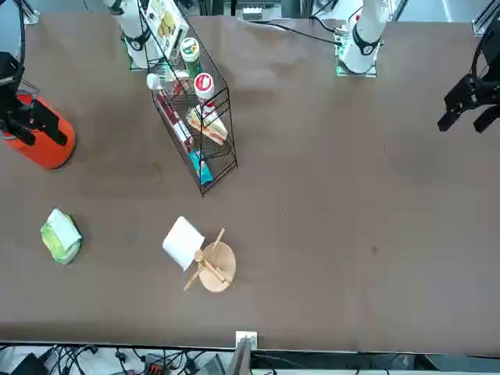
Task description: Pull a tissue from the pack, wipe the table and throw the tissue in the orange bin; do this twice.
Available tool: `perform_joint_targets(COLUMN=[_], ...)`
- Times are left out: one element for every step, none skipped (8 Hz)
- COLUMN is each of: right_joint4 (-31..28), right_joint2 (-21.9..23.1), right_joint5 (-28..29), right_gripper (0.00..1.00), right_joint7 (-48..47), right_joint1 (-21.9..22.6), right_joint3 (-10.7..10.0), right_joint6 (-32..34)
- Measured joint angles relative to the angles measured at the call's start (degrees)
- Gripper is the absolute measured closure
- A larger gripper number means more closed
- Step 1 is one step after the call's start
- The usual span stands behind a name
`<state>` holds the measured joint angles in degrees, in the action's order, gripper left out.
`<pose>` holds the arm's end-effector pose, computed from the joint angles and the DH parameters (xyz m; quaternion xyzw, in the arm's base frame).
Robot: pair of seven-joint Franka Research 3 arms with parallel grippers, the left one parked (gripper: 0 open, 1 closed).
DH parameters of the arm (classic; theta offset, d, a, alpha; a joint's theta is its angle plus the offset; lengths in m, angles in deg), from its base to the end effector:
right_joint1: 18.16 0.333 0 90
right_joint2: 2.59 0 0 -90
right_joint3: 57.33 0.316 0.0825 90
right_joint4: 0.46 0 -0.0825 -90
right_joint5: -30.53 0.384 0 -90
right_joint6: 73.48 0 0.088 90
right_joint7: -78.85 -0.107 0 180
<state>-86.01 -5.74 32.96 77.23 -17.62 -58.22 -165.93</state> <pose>0.5766 0.0011 0.6343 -0.9991 0.0174 -0.0325 0.0211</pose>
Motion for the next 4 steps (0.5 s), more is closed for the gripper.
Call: perform_joint_targets(right_joint4=[0.00, 0.01, 0.01, 0.00], right_joint2=[0.02, 0.04, 0.05, 0.05], right_joint5=[-0.83, -1.71, -2.01, -2.07], right_gripper=[0.00, 0.00, 0.00, 0.00], right_joint7=[0.00, 0.00, 0.00, 0.00], right_joint1=[-0.01, 0.00, 0.00, 0.00], right_joint3=[-0.09, -0.09, -0.09, -0.09], right_joint6=[0.34, 0.79, 0.91, 0.97])
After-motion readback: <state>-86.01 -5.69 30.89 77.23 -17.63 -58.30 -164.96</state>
